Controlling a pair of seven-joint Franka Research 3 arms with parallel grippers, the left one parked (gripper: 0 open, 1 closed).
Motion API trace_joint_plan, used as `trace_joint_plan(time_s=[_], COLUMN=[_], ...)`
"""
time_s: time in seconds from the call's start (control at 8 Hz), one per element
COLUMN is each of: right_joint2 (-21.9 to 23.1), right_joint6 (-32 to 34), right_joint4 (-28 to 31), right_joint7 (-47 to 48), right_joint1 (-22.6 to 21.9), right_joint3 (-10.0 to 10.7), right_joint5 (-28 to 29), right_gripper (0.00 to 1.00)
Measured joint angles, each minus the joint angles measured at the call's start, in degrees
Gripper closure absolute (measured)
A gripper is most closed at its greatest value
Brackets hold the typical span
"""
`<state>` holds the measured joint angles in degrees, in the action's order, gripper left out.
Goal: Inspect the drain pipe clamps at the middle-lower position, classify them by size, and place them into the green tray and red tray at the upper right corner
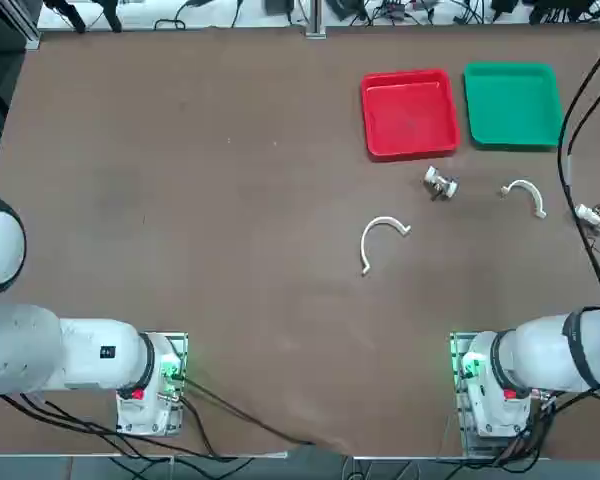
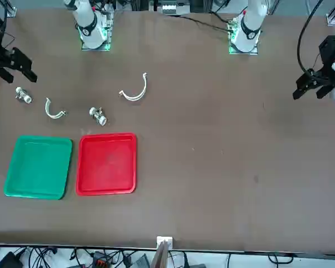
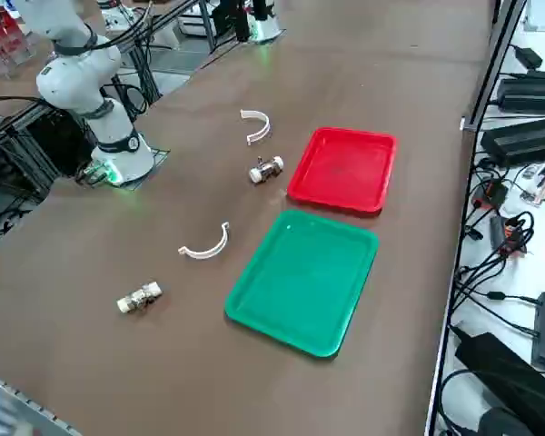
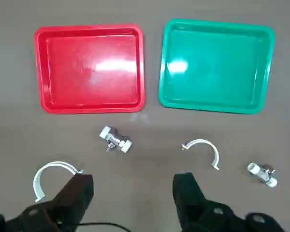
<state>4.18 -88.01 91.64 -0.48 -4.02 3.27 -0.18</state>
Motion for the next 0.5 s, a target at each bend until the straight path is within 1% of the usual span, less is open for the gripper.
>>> trace_joint_plan(time_s=[0.25,0.38,0.5], right_joint2=[0.0,-0.2,-0.8], right_joint6=[0.3,0.6,1.0], right_joint4=[0.0,0.0,0.4], right_joint7=[0.0,1.6,6.5], right_joint1=[-0.1,-0.4,-1.8], right_joint3=[-0.1,-0.3,-0.8], right_joint5=[0.5,2.0,3.7], right_gripper=[0.00,0.00,0.00])
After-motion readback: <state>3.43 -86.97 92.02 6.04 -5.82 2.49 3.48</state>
